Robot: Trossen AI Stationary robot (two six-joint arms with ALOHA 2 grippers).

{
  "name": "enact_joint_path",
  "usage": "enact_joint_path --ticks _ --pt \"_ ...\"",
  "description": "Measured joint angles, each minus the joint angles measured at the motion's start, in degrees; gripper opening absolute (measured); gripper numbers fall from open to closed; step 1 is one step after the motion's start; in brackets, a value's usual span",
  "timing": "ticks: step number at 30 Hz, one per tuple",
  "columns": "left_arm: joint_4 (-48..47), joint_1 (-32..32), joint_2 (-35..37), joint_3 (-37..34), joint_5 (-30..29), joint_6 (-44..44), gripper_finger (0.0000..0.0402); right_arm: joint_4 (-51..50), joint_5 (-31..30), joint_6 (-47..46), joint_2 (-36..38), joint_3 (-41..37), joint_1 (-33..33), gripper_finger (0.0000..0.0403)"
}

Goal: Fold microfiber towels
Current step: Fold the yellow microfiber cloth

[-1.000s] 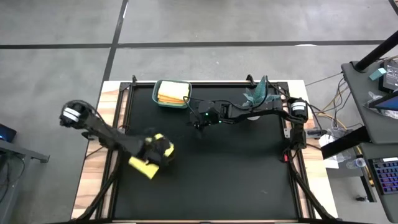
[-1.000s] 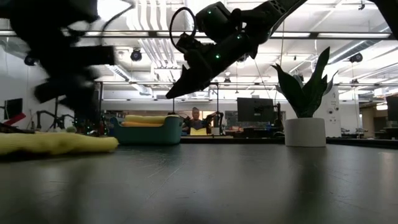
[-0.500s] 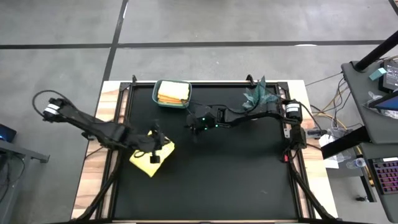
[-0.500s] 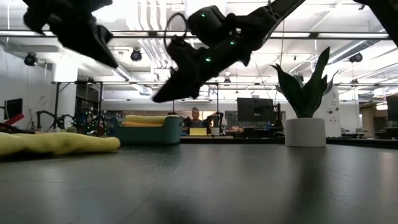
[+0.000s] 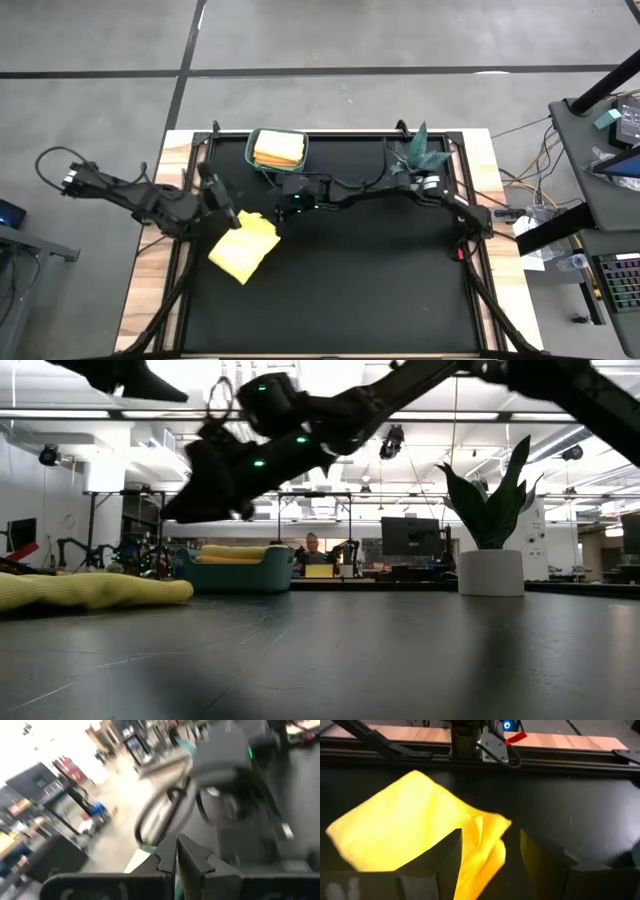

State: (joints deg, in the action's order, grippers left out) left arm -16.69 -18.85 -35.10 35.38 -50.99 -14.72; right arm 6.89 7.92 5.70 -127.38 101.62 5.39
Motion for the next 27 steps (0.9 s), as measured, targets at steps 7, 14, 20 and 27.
enact_joint_path --ticks 7,14,20,27 --pt "2.66 0.02 4.77 -3.02 -0.15 -6.64 0.0 -13.26 0.0 0.93 -10.2 20.48 -0.02 0.0192" --pt "3.12 0.01 8.48 -5.68 -0.1 -7.35 0.0 -18.5 0.0 0.98 -19.04 33.35 0.0 0.0192" --pt "9.19 0.02 12.49 -5.97 -0.09 -10.51 0.0 -16.75 0.0 1.76 -21.05 32.99 -0.13 0.0192" --pt "10.35 0.02 15.64 -7.77 -0.27 -9.71 0.0 -20.15 5.83 3.36 -23.32 32.99 -0.62 0.0192"
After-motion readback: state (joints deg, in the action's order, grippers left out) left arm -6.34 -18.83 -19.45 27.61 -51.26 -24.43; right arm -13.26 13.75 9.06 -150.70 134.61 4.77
